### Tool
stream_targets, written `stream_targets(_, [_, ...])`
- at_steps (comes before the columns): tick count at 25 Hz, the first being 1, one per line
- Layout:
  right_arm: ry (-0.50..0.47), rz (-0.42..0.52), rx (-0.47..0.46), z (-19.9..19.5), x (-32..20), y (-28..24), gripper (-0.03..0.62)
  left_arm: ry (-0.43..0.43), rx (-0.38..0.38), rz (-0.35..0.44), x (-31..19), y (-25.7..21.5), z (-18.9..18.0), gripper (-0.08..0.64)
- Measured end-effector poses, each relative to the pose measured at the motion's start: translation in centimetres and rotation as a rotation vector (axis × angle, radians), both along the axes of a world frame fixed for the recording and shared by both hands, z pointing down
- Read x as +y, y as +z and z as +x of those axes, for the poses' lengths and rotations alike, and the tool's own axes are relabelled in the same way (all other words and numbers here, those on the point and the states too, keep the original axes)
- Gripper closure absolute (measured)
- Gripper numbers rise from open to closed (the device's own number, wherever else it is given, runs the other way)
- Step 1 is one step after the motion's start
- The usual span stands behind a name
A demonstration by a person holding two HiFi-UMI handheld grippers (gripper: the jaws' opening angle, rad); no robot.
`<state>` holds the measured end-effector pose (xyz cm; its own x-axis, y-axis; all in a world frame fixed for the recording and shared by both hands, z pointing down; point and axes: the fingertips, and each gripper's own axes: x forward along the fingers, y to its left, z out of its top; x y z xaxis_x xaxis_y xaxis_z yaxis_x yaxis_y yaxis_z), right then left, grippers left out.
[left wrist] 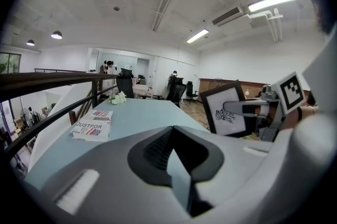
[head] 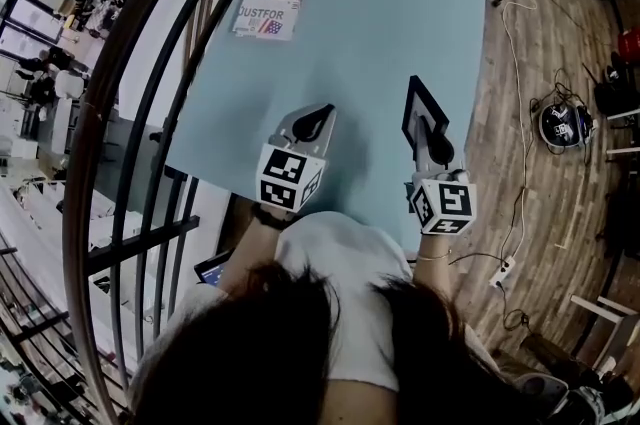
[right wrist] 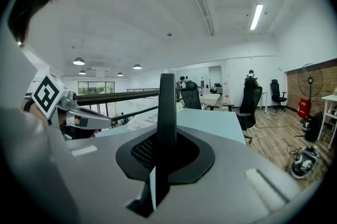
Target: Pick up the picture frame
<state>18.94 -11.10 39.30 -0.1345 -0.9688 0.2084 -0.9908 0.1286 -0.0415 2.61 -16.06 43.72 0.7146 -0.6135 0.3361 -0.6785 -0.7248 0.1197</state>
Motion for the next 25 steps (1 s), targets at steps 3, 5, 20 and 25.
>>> stream_targets(3, [0.002, 0.000, -0.002, 0.0, 0.0, 0.1, 0.578, -0.001, -0.003, 0.002, -0.1, 0.0, -0.1, 0.503])
stream_targets(5, [0.002, -0.001, -0.001, 0.0, 0.0, 0.1, 0.578, 0.000, -0.004, 0.005, -0.1, -0.1, -0.1, 0.503])
stream_targets(20, [-0.028, -0.005, 0.000, -0.9, 0.1, 0.0, 0.578, -0.009, 0.002, 0.018, -0.2, -0.9, -0.4, 0.503])
stream_targets(25, [-0.029, -0.006, -0.003, -1.0, 0.0, 0.0, 0.578, -0.017, 0.001, 0.019, -0.4, -1.0, -0.7, 0.503])
